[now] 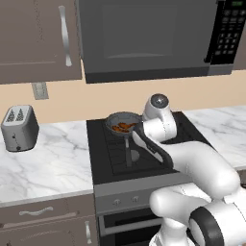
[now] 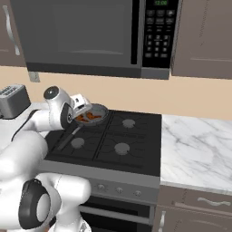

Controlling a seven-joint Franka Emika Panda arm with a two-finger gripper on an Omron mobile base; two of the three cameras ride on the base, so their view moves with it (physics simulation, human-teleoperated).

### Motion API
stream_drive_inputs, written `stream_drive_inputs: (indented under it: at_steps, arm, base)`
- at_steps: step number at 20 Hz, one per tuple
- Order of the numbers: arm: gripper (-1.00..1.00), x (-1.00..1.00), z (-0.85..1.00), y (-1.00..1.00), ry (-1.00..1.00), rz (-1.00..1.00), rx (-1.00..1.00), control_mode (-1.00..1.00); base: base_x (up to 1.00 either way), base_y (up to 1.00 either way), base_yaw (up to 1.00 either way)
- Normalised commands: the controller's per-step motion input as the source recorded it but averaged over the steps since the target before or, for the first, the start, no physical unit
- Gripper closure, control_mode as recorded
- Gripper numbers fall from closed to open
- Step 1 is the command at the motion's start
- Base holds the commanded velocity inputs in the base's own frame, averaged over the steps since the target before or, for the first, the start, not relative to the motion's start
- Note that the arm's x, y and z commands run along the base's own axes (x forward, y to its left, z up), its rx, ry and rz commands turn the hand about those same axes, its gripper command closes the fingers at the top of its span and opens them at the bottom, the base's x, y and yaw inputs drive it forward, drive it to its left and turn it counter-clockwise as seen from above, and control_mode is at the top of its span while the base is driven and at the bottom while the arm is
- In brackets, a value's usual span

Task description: Take the chicken drumsticks from the pan and place one on each plate on the dining counter.

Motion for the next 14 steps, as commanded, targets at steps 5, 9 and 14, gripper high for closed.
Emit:
stream_drive_inputs:
  at_steps: [5,9,14]
  arm:
    - [-1.00,0.37,0.00,0.12,-0.01,-0.18,0.21,-1.00]
    - [-1.00,0.14,-0.04,0.11,-0.03,-0.14,0.30,-1.00]
    - [-1.00,0.23,-0.06,0.02,0.00,-0.09,0.25,-1.00]
  base:
    - [0.00,0.00,0.00]
    - [0.00,0.00,0.00]
    - [0.00,0.00,0.00]
